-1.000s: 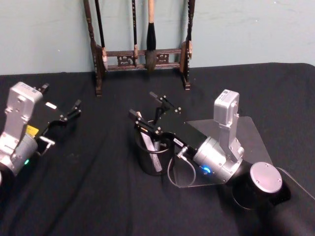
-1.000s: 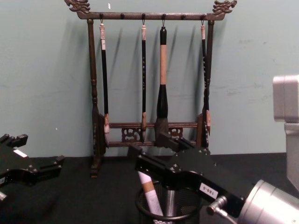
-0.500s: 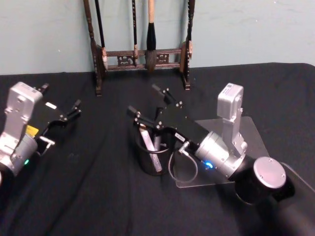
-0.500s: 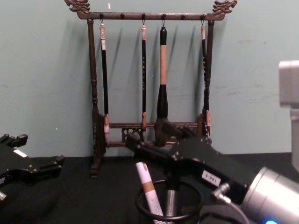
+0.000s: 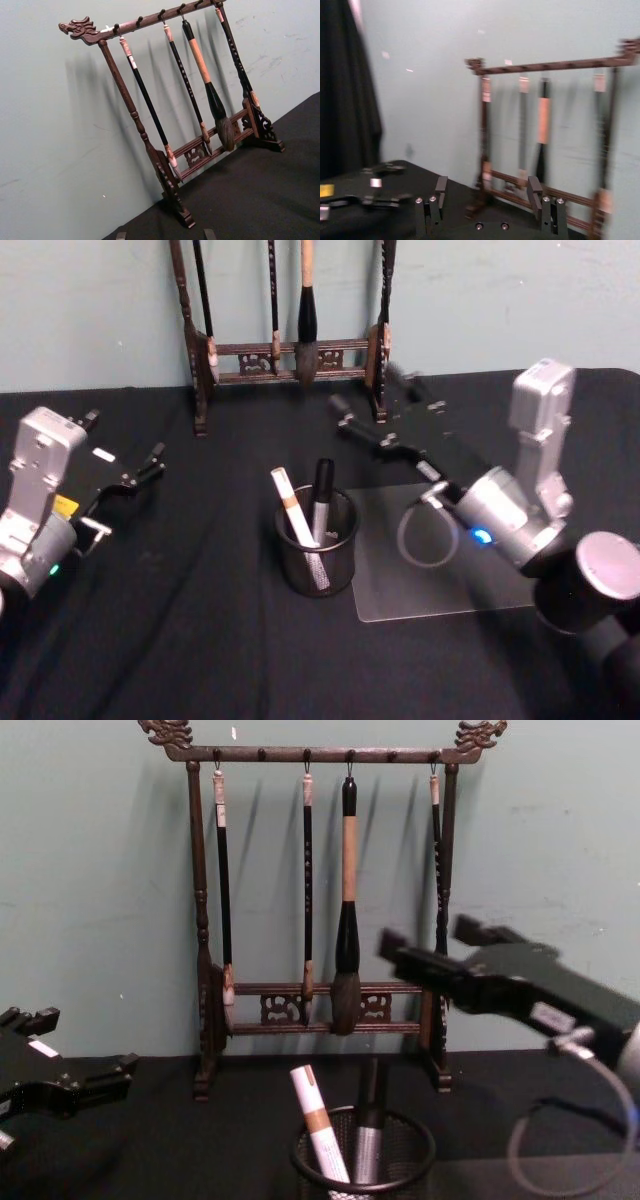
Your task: Pick up the water-based marker from the table and place it into the pen holder.
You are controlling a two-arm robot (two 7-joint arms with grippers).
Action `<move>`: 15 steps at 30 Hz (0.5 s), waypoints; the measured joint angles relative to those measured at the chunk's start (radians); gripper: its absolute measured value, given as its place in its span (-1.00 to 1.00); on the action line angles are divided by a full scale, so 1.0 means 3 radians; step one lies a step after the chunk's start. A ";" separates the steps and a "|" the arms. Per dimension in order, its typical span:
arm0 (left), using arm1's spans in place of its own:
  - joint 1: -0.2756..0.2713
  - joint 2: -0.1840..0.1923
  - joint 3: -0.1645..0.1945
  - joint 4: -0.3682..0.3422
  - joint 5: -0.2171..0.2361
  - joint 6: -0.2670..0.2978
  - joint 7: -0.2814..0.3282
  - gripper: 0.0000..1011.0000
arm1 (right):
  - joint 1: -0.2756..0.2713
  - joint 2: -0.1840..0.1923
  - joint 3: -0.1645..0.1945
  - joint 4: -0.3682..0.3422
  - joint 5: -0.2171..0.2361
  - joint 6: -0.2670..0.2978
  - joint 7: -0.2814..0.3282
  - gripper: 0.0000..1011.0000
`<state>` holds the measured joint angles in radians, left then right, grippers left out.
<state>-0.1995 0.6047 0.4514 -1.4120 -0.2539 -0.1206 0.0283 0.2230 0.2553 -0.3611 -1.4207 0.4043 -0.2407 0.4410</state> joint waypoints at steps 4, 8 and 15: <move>0.0000 0.0000 0.0000 0.0000 0.0000 0.0000 0.0000 0.98 | -0.0074 0.0082 0.0136 -0.0121 -0.0071 0.0158 -0.0204 0.98; 0.0000 0.0000 0.0000 0.0000 0.0000 0.0000 0.0000 0.98 | -0.0135 0.0158 0.0263 -0.0166 -0.0180 0.0273 -0.0368 0.98; 0.0000 0.0000 0.0000 0.0000 0.0000 0.0000 0.0000 0.98 | -0.0179 0.0238 0.0344 -0.0066 -0.0445 0.0361 -0.0544 0.98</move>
<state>-0.1995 0.6047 0.4513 -1.4120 -0.2539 -0.1205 0.0282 0.1693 0.3267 -0.2580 -1.4404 0.2710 -0.1325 0.2779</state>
